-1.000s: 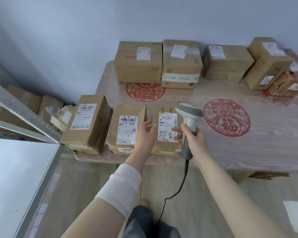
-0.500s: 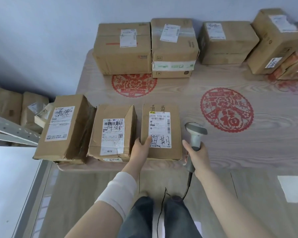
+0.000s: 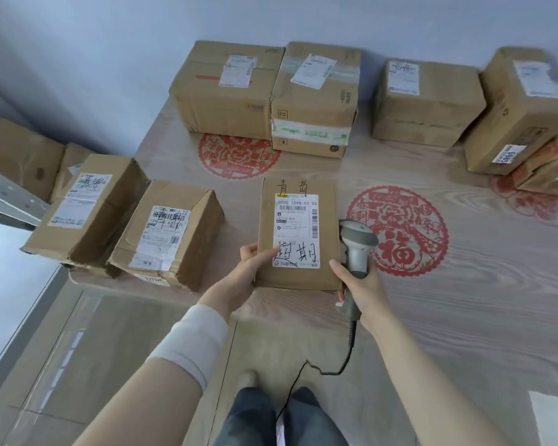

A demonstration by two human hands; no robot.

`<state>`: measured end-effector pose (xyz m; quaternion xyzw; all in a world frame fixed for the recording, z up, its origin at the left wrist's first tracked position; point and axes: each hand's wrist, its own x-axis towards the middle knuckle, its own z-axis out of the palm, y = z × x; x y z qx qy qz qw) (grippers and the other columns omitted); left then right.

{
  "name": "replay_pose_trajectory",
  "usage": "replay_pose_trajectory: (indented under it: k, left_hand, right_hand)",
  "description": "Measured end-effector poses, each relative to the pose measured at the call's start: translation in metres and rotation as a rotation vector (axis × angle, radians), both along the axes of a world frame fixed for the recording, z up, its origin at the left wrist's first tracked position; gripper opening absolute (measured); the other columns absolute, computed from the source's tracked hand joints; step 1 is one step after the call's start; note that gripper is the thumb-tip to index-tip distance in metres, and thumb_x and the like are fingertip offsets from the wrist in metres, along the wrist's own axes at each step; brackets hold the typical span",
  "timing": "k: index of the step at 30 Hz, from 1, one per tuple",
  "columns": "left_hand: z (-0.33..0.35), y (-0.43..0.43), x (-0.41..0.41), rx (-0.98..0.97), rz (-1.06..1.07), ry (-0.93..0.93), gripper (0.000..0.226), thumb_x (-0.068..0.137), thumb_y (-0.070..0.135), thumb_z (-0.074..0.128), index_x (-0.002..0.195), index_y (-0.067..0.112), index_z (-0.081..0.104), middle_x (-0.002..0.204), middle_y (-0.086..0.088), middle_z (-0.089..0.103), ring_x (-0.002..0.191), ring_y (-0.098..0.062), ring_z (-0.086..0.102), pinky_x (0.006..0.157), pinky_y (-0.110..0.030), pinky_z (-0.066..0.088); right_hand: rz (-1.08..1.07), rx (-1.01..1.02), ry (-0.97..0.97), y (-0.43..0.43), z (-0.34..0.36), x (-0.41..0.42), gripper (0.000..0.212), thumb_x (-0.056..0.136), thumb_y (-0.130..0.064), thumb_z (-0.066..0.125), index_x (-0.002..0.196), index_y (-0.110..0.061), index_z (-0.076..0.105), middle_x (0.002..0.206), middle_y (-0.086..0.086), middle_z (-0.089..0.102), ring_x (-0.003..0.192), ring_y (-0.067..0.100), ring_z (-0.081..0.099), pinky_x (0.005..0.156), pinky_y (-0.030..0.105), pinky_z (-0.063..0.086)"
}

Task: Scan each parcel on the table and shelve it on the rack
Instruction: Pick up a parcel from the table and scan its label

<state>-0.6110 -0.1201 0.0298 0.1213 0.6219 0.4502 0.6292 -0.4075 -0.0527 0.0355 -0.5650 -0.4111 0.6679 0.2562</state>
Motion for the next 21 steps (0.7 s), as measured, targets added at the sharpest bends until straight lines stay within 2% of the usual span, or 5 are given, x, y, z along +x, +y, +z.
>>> replay_pose_trajectory:
  k: [6, 11, 13, 16, 21]
  left_hand:
    - [0.047, 0.035, 0.013, 0.176, -0.085, 0.028, 0.086, 0.049, 0.048, 0.079, 0.118, 0.031, 0.031, 0.109, 0.013, 0.066, 0.102, -0.008, 0.061, 0.091, -0.034, 0.047]
    - [0.095, 0.048, 0.005, 0.355, -0.136, 0.010, 0.083, 0.051, 0.043, 0.079, 0.117, 0.037, 0.029, 0.100, 0.015, 0.070, 0.092, -0.006, 0.068, 0.079, -0.030, 0.055]
    - [0.109, 0.049, -0.002, 0.433, -0.111, -0.009, 0.083, 0.053, 0.039, 0.079, 0.119, 0.034, 0.029, 0.095, 0.016, 0.072, 0.089, -0.005, 0.068, 0.073, -0.027, 0.056]
    - [0.125, 0.052, -0.009, 0.532, -0.074, 0.023, 0.083, 0.054, 0.039, 0.080, 0.121, 0.034, 0.030, 0.102, 0.013, 0.070, 0.094, -0.005, 0.067, 0.072, -0.026, 0.055]
    - [0.143, 0.058, -0.016, 0.647, 0.038, 0.241, 0.099, 0.051, 0.044, 0.084, 0.133, 0.041, 0.027, 0.124, 0.001, 0.058, 0.109, -0.005, 0.060, 0.079, -0.025, 0.053]
  right_hand:
    - [-0.054, 0.099, 0.037, 0.028, 0.060, 0.027, 0.043, 0.068, -0.031, 0.080, 0.098, -0.009, 0.059, 0.063, 0.005, 0.057, 0.046, 0.014, 0.053, 0.047, 0.031, 0.049]
    - [-0.068, 0.250, 0.089, 0.033, 0.118, 0.027, 0.043, 0.063, -0.040, 0.080, 0.095, -0.015, 0.064, 0.085, 0.008, 0.065, 0.074, 0.020, 0.062, 0.067, 0.035, 0.050]
    - [-0.080, 0.309, 0.092, 0.036, 0.139, 0.023, 0.034, 0.068, -0.041, 0.076, 0.091, -0.022, 0.061, 0.080, 0.000, 0.063, 0.067, 0.012, 0.061, 0.061, 0.029, 0.050]
    - [-0.112, 0.331, 0.144, 0.036, 0.168, 0.021, 0.024, 0.079, -0.038, 0.071, 0.094, -0.024, 0.058, 0.073, 0.002, 0.059, 0.059, 0.013, 0.059, 0.060, 0.037, 0.053]
    - [-0.019, 0.454, 0.280, 0.026, 0.217, 0.021, 0.041, 0.082, -0.044, 0.059, 0.106, -0.011, 0.060, 0.083, -0.001, 0.075, 0.043, 0.012, 0.046, 0.045, 0.023, 0.044]
